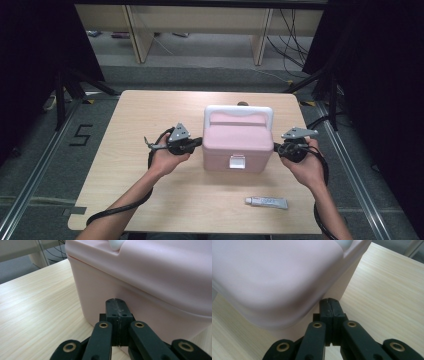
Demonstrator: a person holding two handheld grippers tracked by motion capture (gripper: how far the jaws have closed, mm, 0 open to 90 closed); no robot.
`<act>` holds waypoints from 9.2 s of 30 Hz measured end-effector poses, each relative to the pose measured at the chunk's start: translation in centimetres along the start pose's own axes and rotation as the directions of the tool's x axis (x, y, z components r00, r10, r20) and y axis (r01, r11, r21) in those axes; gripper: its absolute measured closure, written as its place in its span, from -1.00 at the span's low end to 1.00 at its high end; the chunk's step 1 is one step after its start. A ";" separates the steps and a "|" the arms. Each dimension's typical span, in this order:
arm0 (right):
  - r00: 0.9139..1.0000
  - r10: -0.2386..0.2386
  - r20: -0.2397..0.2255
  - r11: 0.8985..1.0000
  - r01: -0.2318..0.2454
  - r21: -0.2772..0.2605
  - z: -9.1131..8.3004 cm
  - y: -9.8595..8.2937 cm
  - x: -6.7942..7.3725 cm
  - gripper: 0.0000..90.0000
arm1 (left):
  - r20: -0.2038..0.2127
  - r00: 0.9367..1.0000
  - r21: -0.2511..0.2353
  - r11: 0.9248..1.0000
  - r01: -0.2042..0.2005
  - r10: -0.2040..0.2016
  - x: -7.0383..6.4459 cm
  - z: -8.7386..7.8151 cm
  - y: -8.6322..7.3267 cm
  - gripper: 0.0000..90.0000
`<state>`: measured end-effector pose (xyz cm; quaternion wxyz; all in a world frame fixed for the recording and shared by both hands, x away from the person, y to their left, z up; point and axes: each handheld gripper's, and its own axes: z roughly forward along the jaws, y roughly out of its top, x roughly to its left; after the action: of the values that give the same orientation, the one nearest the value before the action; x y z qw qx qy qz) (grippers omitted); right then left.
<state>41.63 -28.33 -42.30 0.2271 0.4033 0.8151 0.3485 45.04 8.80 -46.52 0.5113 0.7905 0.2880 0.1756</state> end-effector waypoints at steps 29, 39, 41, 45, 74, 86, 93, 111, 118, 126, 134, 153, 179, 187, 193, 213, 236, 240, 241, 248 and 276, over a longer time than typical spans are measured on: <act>0.975 0.184 0.128 0.982 -0.177 -0.061 -3.7 -4.6 -2.3 0.97 | 0.090 0.995 0.016 0.999 -0.041 0.040 -4.0 4.1 0.9 0.79; 0.968 0.153 0.197 0.988 -0.145 -0.053 -4.9 -5.3 -2.0 0.58 | 0.046 0.999 -0.048 0.998 0.029 -0.027 -2.6 -0.2 0.1 -0.06; 0.963 0.166 0.211 0.986 -0.157 -0.059 -5.1 -5.5 -1.8 0.55 | 0.038 0.997 -0.071 0.995 0.064 -0.061 -2.4 -1.4 0.5 -0.15; 0.962 0.164 0.219 0.986 -0.154 -0.061 -5.5 -6.0 -1.6 0.51 | 0.062 0.993 -0.094 0.990 0.109 -0.103 -2.5 -2.1 1.0 -0.21; 0.960 0.214 0.180 0.974 -0.196 -0.111 -7.6 -6.6 1.0 0.54 | 0.105 0.982 -0.222 0.959 0.174 -0.154 -4.8 -1.0 6.0 0.03; 0.959 0.230 0.164 0.971 -0.215 -0.106 -7.9 -6.5 1.4 0.63 | 0.082 0.983 -0.166 0.970 0.178 -0.166 -4.3 2.3 8.3 0.28; 0.956 0.247 0.157 0.967 -0.233 -0.102 -8.0 -6.7 1.6 0.70 | 0.054 0.982 -0.146 0.971 0.187 -0.181 -3.9 2.3 8.8 0.64; 0.958 0.249 0.145 0.964 -0.231 -0.133 -8.3 -6.3 2.0 0.84 | 0.108 0.948 -0.122 0.943 0.311 -0.299 -3.1 4.0 9.0 0.64; 0.963 0.234 0.136 0.965 -0.212 -0.155 -8.5 -6.3 1.7 1.00 | 0.143 0.922 -0.100 0.922 0.375 -0.360 -2.8 3.8 9.4 0.65; 0.963 0.240 0.125 0.960 -0.217 -0.176 -8.5 -5.9 1.9 1.00 | 0.155 0.909 -0.092 0.910 0.403 -0.387 -2.4 3.8 9.9 0.65; 0.961 0.260 0.097 0.950 -0.237 -0.203 -8.1 -4.7 2.3 1.00 | 0.172 0.897 -0.074 0.902 0.424 -0.408 -2.0 3.8 10.3 0.65; 0.967 0.215 0.134 0.948 -0.174 -0.266 -8.7 -2.9 1.8 1.00 | 0.154 0.976 -0.206 0.961 0.185 -0.155 -3.6 -2.7 9.4 0.65; 0.962 0.190 0.198 0.942 -0.121 -0.313 -8.7 -0.9 1.6 1.00 | 0.185 0.983 -0.176 0.984 0.023 0.010 -7.2 -2.9 6.0 0.99; 0.962 0.191 0.193 0.939 -0.122 -0.323 -8.7 -0.8 1.6 1.00 | 0.170 0.985 -0.164 0.986 0.007 0.021 -7.9 -0.9 6.8 0.99; 0.958 0.219 0.183 0.939 -0.156 -0.308 -8.8 -0.9 1.9 1.00 | 0.152 0.988 -0.171 0.985 0.010 0.016 -7.9 -0.5 7.3 0.99; 0.970 0.193 0.149 0.956 -0.152 -0.251 -8.6 -1.3 2.0 1.00 | 0.140 0.990 -0.192 0.981 0.016 0.011 -7.8 -0.3 8.0 0.99; 0.966 0.186 0.177 0.940 -0.123 -0.319 -9.1 1.0 1.5 1.00 | 0.165 0.986 -0.202 0.979 0.017 0.017 -9.5 -0.7 5.7 0.98; 0.968 0.163 0.190 0.938 -0.092 -0.335 -9.0 1.5 1.0 1.00 | 0.173 0.985 -0.205 0.979 0.012 0.024 -10.1 -0.5 4.6 0.98; 0.967 0.170 0.190 0.936 -0.099 -0.337 -9.0 1.6 1.0 1.00 | 0.174 0.984 -0.206 0.979 0.010 0.027 -10.3 -0.5 4.4 0.98; 0.966 0.164 0.200 0.935 -0.087 -0.345 -9.0 2.2 0.8 1.00 | 0.167 0.986 -0.201 0.980 0.005 0.029 -10.5 0.5 3.7 0.98; 0.964 0.178 0.197 0.929 -0.098 -0.358 -8.4 3.7 0.2 1.00 | 0.254 0.960 -0.193 0.979 -0.067 0.115 -14.8 4.8 3.6 0.97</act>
<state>37.90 -29.79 -34.03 0.3602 0.4508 0.6797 0.4529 37.34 -5.10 -45.03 0.6068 0.7689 0.1632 0.1180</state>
